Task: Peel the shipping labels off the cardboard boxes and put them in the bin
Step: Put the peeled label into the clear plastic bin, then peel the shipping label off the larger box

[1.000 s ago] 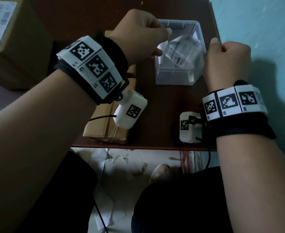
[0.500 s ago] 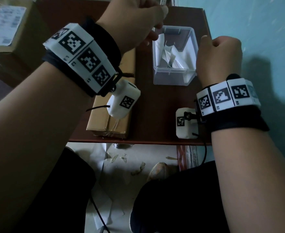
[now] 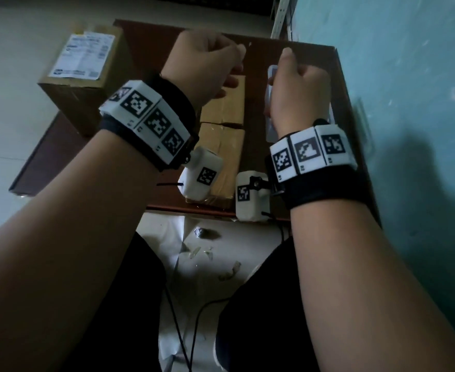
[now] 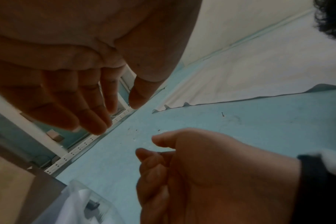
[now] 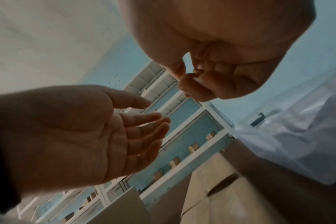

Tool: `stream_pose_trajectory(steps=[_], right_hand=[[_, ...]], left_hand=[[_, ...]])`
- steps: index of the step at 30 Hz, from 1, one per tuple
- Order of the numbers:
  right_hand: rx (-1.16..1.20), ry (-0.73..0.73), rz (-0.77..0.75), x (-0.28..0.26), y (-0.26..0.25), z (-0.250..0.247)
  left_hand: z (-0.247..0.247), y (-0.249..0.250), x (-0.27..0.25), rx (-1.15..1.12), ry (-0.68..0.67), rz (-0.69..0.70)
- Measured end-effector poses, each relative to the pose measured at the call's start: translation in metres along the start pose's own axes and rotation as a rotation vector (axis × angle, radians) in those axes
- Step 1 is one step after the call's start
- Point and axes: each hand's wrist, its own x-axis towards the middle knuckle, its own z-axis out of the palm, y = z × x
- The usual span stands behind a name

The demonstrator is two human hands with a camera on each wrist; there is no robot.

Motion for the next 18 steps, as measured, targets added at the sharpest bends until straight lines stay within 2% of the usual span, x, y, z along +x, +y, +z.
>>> stream_pose_trajectory(steps=[6,10,12,14,18], right_hand=[[-0.019,-0.097,0.014,-0.044,-0.021,0.023],[-0.065,-0.066,0.010,-0.068,-0.012,0.008],[-0.052,-0.075,0.041,-0.076,0.001,0.001],[-0.101,-0.146,0.049,-0.077,0.011,-0.001],[-0.262,-0.243,-0.032,-0.061,0.018,0.001]], left_hand=[[-0.039,-0.011,-0.039,-0.064,0.089,-0.110],[-0.049,-0.028,-0.059,-0.076,0.092,-0.182],[-0.049,-0.033,-0.059,-0.043,0.082,-0.209],[-0.045,-0.037,-0.053,0.002,0.083,-0.210],[-0.038,-0.048,-0.045,0.167,0.050,-0.264]])
